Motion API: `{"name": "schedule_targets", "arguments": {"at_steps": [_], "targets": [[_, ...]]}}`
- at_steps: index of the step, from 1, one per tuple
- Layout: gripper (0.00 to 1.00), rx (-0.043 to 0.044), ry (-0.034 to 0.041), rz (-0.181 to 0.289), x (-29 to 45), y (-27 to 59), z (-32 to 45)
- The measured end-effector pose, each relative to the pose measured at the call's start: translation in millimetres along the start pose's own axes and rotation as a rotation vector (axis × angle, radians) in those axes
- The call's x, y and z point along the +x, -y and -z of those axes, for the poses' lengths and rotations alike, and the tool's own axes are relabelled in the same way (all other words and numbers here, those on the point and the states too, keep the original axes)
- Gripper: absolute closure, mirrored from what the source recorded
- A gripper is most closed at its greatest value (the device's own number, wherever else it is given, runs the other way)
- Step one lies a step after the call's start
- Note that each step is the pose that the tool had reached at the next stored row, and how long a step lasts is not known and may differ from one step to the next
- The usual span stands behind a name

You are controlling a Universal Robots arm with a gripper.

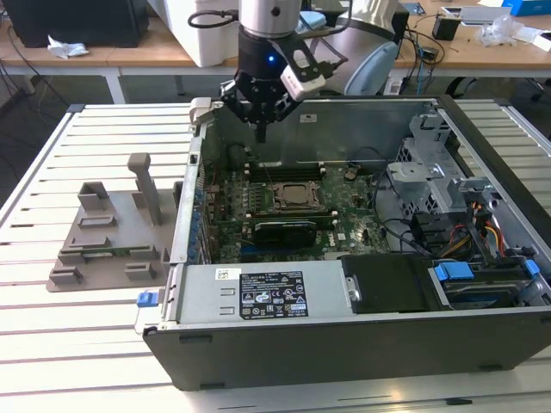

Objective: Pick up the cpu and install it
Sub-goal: 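Install the first cpu locking lever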

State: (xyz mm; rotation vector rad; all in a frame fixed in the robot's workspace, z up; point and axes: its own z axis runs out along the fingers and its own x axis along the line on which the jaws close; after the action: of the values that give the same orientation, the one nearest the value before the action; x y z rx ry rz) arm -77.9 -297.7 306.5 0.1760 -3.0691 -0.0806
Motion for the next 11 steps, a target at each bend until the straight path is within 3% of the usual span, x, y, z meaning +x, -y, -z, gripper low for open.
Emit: {"name": "schedule_targets", "arguments": {"at_steps": [6, 11], "targets": [[0.89, -0.0001, 0.0001, 0.0, 7.1, -0.9, -14.3], [0.89, -0.0001, 0.0, 0.0, 6.9, -4.1, -28.9]]}}
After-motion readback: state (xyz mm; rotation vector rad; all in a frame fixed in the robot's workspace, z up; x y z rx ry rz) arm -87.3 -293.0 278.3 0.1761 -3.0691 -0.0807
